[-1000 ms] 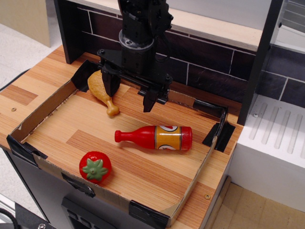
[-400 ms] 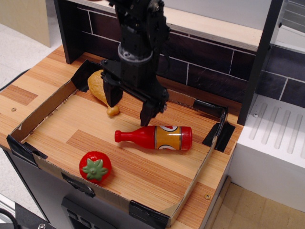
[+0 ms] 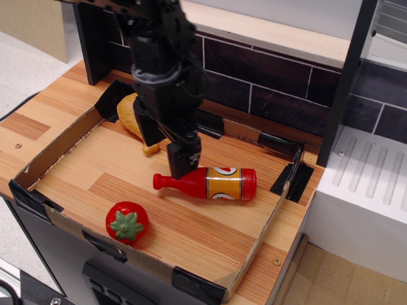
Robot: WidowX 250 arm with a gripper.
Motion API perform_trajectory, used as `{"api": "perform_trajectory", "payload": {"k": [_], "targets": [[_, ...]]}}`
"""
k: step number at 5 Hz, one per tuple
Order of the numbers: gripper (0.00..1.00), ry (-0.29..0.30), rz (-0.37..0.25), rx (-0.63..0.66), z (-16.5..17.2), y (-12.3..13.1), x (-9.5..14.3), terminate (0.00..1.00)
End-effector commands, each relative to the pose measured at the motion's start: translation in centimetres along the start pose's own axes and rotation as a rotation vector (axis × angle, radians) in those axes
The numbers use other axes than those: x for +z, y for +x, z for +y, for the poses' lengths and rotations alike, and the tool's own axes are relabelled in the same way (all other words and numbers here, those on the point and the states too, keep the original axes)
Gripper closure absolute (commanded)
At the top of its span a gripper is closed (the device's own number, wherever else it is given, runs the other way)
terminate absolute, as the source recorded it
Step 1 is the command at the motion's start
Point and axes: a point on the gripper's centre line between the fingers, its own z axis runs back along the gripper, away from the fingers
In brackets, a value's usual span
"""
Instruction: Upright hot sauce bottle
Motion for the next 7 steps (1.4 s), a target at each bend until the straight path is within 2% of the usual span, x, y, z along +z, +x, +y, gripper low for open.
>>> {"api": "perform_trajectory", "payload": {"k": [1, 2, 3, 4, 6, 7], "targets": [[0.00, 0.069, 0.000, -0.226, 0.5, -0.2, -0.2, 0.00], [0.00, 0.112, 0.011, -0.307, 0.8, -0.3, -1.1, 0.00], [0.00, 0.145, -0.007, -0.327, 0.9, -0.5, -2.1, 0.00], [0.00, 0.102, 0.016, -0.336, 0.7, -0.6, -2.8, 0.00], [0.00, 0.087, 0.014, -0.370, 0.4, -0.6, -4.1, 0.00], [1.00, 0.078, 0.005, -0.383, 0.3, -0.5, -4.3, 0.00]]}}
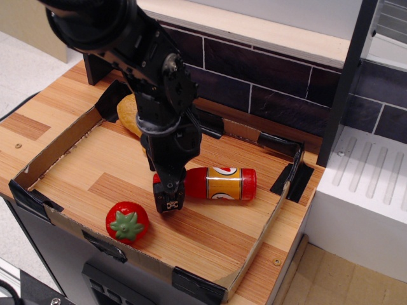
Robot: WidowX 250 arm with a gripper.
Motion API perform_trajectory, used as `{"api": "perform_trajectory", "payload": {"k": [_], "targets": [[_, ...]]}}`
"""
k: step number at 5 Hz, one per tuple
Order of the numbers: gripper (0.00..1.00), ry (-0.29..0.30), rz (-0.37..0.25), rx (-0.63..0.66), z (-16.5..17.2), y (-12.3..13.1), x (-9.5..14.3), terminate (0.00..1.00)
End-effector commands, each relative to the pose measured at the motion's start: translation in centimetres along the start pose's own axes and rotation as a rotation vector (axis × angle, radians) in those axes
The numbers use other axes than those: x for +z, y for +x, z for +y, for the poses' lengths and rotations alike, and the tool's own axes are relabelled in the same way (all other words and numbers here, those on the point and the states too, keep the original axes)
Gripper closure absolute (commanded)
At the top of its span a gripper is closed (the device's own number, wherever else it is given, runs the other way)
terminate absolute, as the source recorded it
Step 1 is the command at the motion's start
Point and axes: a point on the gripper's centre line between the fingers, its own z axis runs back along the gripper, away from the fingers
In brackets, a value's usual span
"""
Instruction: Upright hot sauce bottle
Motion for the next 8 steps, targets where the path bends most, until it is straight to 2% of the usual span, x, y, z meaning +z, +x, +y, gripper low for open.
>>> {"api": "perform_trajectory", "payload": {"k": [1, 2, 3, 4, 5, 6, 7, 8], "targets": [[1.00, 0.006, -0.019, -0.028, 0.7, 0.4, 0.3, 0.00], [1.00, -0.001, -0.018, -0.033, 1.1, 0.3, 0.7, 0.00], [1.00, 0.051, -0.003, -0.037, 1.4, 0.0, 2.1, 0.00], [1.00, 0.073, 0.033, -0.042, 1.9, -0.5, 4.0, 0.00], [1.00, 0.092, 0.122, -0.036, 2.3, -1.5, 5.6, 0.00], [1.00, 0.151, 0.258, -0.021, 2.5, -2.7, 6.9, 0.00], [1.00, 0.159, 0.405, -0.028, 2.8, -4.0, 9.0, 0.00], [1.00, 0.180, 0.495, -0.005, 2.9, -4.7, 9.7, 0.00]]}}
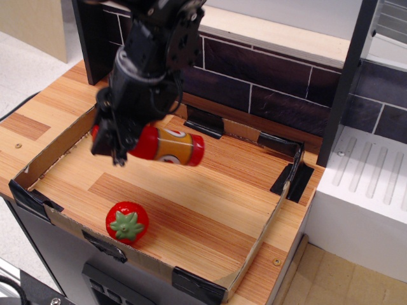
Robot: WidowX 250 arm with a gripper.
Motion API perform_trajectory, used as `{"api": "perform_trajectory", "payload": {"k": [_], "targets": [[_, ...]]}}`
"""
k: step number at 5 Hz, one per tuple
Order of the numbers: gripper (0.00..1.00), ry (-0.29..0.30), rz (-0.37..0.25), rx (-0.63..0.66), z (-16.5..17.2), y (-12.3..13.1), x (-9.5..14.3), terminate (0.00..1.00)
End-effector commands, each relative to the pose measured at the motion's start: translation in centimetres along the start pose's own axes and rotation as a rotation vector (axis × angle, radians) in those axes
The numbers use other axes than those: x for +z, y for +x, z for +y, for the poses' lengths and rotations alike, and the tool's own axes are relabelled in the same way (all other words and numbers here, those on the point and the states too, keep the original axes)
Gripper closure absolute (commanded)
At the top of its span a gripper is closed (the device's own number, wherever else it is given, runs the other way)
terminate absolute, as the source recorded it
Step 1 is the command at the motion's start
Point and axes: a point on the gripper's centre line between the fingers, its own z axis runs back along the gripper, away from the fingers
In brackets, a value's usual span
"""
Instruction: Upright hot sauce bottle
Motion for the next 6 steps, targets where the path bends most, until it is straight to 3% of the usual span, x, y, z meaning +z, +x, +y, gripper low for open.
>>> {"api": "perform_trajectory", "payload": {"k": [1, 2, 3, 4, 6], "targets": [[1.00, 0.110, 0.160, 0.079, 1.2, -2.1, 1.7, 0.00], [1.00, 0.135, 0.268, 0.105, 1.6, -3.2, 1.4, 0.00], [1.00, 0.122, 0.405, 0.131, 1.4, -4.6, 1.4, 0.00], [1.00, 0.046, 0.520, 0.111, 1.4, -5.7, 1.1, 0.00], [1.00, -0.058, 0.689, 0.096, 2.1, -6.2, 1.2, 0.00]]}}
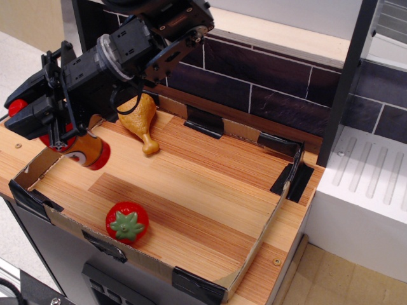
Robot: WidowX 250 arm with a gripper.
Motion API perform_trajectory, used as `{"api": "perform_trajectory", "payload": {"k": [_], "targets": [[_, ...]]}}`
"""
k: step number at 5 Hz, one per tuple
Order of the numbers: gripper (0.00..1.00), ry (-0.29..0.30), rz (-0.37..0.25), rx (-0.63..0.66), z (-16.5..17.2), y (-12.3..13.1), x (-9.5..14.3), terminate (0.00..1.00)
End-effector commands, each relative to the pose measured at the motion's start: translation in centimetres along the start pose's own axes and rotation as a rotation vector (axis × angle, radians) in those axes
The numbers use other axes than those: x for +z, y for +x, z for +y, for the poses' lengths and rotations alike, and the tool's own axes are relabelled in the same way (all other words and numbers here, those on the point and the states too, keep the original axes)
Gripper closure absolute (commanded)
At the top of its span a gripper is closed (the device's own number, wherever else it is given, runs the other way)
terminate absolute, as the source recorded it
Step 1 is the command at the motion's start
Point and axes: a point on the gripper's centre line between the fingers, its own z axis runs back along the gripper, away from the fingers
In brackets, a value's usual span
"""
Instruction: Upright hot sauce bottle
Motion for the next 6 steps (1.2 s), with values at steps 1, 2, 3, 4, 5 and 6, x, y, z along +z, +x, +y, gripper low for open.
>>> {"api": "perform_trajectory", "payload": {"k": [1, 2, 3, 4, 5, 6], "targets": [[1.00, -0.035, 0.133, 0.056, 2.0, -0.3, 1.4, 0.00], [1.00, -0.066, 0.208, 0.044, 1.8, 0.6, 1.0, 0.00], [1.00, -0.077, 0.257, 0.011, 0.9, 1.7, 0.3, 0.00], [1.00, -0.077, 0.253, -0.016, -0.4, 2.0, 0.0, 0.00], [1.00, -0.122, 0.279, -0.037, -1.5, 1.9, -0.2, 0.00], [1.00, -0.174, 0.289, -0.054, -1.4, 1.8, 0.6, 0.00]]}}
